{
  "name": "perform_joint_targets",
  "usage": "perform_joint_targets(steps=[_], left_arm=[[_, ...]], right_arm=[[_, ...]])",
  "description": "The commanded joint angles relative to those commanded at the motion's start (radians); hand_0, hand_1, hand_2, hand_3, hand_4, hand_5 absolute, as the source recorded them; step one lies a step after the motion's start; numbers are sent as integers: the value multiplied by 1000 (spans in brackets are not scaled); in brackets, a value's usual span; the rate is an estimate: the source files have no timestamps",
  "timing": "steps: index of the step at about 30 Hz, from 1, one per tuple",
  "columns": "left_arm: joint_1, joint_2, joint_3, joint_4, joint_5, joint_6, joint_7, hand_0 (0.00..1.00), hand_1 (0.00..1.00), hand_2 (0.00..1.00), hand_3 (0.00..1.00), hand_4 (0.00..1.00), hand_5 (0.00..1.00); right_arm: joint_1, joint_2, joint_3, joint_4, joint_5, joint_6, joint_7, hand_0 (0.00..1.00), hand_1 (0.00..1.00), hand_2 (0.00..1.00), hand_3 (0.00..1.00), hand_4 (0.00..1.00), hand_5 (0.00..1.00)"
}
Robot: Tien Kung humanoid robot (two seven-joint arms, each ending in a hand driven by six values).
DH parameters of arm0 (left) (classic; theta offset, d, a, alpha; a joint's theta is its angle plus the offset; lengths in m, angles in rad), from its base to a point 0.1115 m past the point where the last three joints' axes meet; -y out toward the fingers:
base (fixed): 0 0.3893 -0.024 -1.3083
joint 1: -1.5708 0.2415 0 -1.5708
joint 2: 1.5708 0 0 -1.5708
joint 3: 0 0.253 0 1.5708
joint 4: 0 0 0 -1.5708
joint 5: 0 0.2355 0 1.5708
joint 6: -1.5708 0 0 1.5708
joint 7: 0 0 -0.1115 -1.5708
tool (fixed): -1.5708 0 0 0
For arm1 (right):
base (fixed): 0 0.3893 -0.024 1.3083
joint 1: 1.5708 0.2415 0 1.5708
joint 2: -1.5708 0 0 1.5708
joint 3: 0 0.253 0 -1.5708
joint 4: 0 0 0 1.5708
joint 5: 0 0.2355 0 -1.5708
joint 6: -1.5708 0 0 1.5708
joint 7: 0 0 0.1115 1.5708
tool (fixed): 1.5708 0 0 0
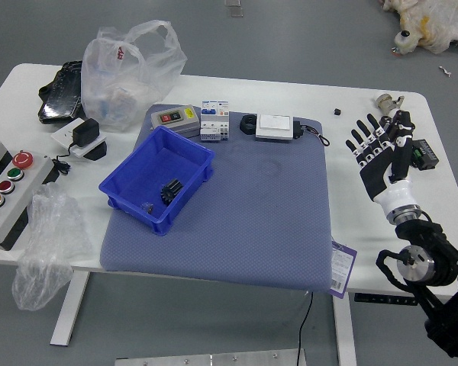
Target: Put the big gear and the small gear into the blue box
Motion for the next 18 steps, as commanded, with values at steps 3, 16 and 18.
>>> perform_joint_targets(steps=[3,16,18], left_arm=[[0,-2,1,0,-1,0,0,629,462,526,704,739,518],[3,-2,-4,-1,3,1,4,629,463,526,703,738,519],[3,-3,-3,-1,2,0,3,629,463,526,703,738,519]], right_arm=[[-5,4,-7,6,58,49,-11,823,758,836,926,998,998],[-4,15,-85,97,426,365,-109,382,587,764,838,998,998],[0,16,-99,105,480,410,-129,382,587,764,838,998,998]])
